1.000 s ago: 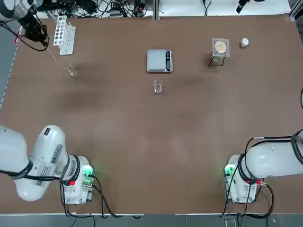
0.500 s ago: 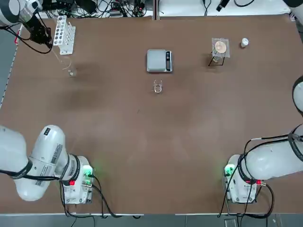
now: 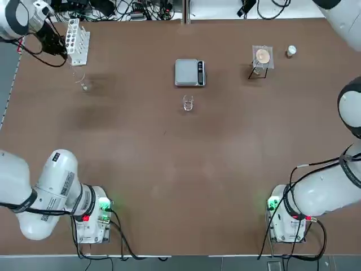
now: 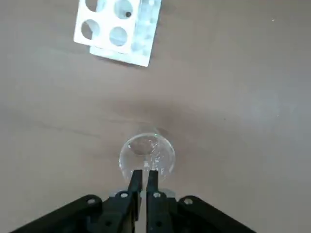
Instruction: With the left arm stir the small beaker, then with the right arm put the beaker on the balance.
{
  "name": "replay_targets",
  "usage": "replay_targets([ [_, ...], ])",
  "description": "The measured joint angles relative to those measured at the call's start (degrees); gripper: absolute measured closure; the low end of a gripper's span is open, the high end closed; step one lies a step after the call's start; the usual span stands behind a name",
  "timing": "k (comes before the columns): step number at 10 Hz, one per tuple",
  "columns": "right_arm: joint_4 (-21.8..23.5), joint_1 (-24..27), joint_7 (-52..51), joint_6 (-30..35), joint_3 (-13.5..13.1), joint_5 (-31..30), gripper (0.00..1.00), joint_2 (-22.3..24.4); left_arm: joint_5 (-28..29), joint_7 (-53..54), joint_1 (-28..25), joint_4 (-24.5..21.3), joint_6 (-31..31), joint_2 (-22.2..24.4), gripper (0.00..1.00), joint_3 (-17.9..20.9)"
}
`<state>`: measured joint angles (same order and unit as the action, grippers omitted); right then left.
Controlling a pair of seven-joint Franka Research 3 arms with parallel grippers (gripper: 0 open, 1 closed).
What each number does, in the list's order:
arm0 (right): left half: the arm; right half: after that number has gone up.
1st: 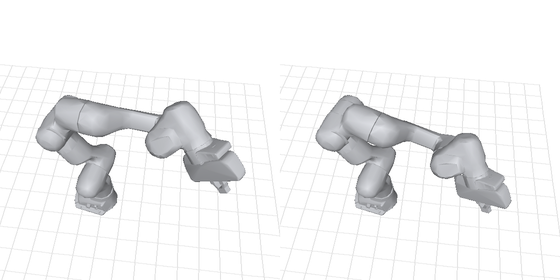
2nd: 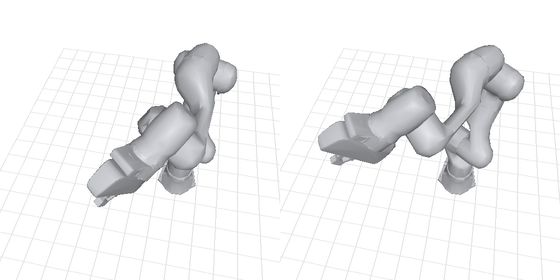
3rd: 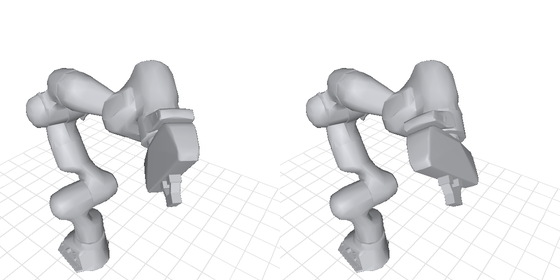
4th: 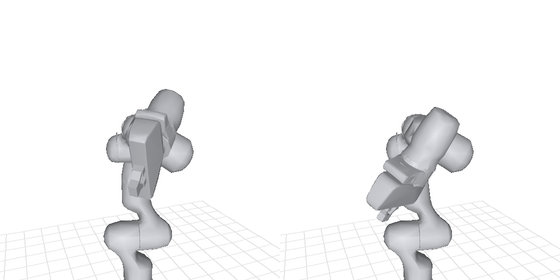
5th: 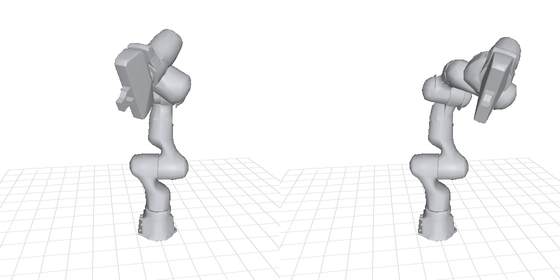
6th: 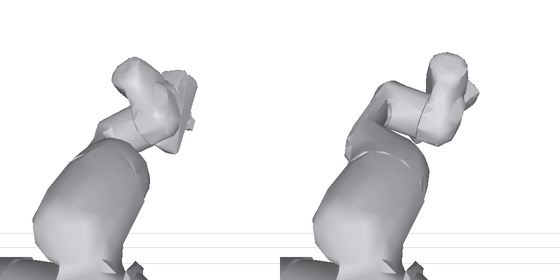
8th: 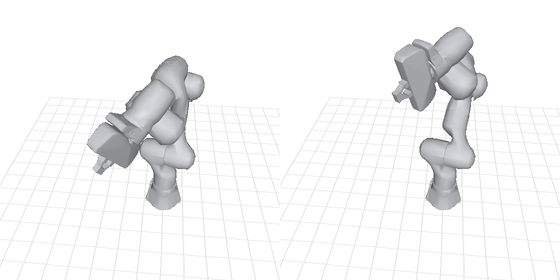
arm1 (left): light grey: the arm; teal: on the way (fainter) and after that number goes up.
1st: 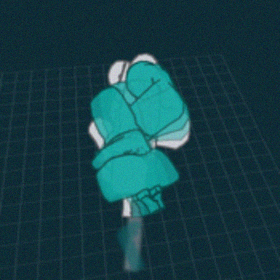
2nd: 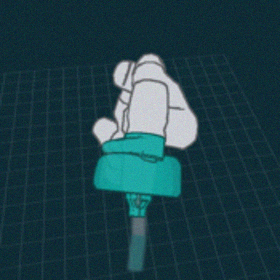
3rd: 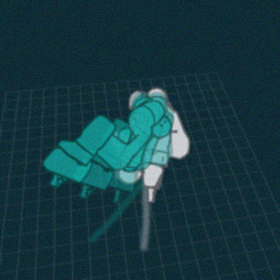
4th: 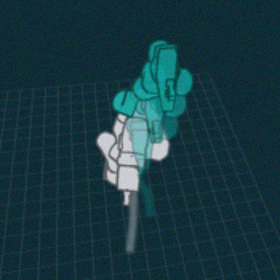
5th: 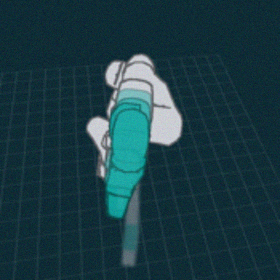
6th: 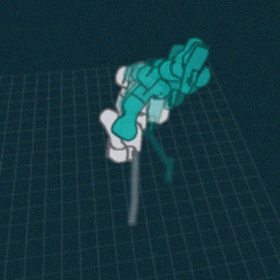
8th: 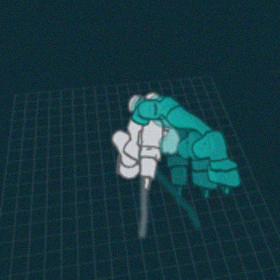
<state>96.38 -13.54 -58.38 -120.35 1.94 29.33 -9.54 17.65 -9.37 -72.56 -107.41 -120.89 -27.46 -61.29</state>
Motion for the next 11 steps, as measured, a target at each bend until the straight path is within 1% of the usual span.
replay_targets([
  [1,2.09,-0.24,-4.05,-1.62,0.00,4.78,0.00,0.01,0.83,0.09,-0.02,-0.12,-0.54,-1.07,0.93,0.05],
  [3,9.64,-1.77,-18.39,-9.77,0.01,16.79,0.00,-0.09,4.23,0.09,-0.07,-0.34,-1.67,-3.56,0.93,0.72],
  [4,13.21,-2.50,-25.30,-13.23,0.01,21.51,0.00,-0.11,5.47,0.10,-0.12,-0.39,-2.31,-4.92,0.93,1.35],
  [5,16.15,-2.93,-31.54,-15.46,0.04,26.53,0.00,-0.10,5.93,0.14,-0.17,-0.39,-2.77,-6.18,0.90,1.82],
  [6,18.94,-3.44,-40.15,-16.47,0.11,34.48,0.00,-0.09,5.99,0.17,-0.26,-0.38,-3.10,-7.08,0.86,2.05],
  [7,21.79,-4.35,-50.97,-16.84,0.14,44.64,0.00,-0.09,5.99,0.19,-0.29,-0.35,-3.35,-7.40,0.83,2.11],
  [8,24.39,-5.36,-60.19,-17.23,0.16,52.14,0.00,-0.11,5.99,0.19,-0.28,-0.27,-3.39,-7.39,0.67,2.09],
  [10,28.41,-6.59,-71.49,-17.23,0.19,61.65,0.00,-0.15,6.08,0.19,-0.28,0.26,-3.24,-7.14,0.58,1.95],
  [11,30.04,-6.87,-76.48,-15.67,0.19,66.15,0.00,-0.34,6.18,0.19,-0.33,0.95,-2.08,-6.26,0.55,1.46],
])
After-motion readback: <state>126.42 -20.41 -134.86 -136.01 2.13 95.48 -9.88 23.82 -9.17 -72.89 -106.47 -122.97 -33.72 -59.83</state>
